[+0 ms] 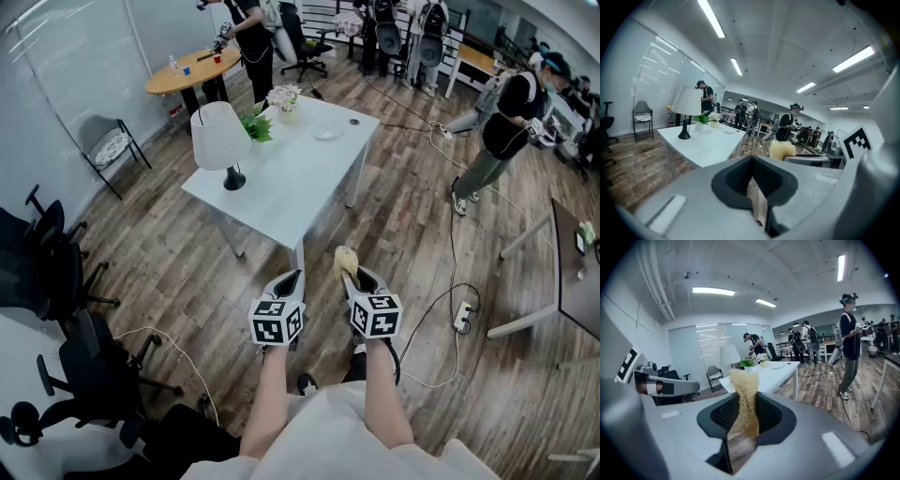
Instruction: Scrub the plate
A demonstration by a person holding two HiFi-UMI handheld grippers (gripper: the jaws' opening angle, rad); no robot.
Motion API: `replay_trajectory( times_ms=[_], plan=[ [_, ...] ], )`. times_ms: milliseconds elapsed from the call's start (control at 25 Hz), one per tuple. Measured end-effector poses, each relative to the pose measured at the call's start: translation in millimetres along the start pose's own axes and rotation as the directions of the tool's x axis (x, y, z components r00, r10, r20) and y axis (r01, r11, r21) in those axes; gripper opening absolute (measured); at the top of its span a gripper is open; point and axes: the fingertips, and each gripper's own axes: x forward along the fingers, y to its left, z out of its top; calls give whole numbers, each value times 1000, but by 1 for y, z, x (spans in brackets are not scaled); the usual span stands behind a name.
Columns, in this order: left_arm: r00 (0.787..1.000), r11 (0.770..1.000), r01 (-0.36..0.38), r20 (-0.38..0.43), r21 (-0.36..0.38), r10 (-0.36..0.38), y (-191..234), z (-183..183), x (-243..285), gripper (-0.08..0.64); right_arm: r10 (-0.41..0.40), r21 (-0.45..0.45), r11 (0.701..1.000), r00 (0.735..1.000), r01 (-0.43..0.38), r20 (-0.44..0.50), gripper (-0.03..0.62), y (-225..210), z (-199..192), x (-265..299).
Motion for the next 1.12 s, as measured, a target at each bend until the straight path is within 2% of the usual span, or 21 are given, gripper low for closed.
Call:
replay_trajectory(
  times_ms=[440,640,1120],
  plan=[
    [999,999,-47,-3,-20,47,25,23,49,1,16,-4,1000,1000,-16,-9,124,-34,29,48],
    [998,999,-50,-25,0,50,21,37,88,2,16,13,1000,1000,-16,3,124,-70,50,71],
    [993,992,-118,3,42,118,-8,88,184,2,111,58,992,993,-113,46,129,-163,107,113]
  ],
)
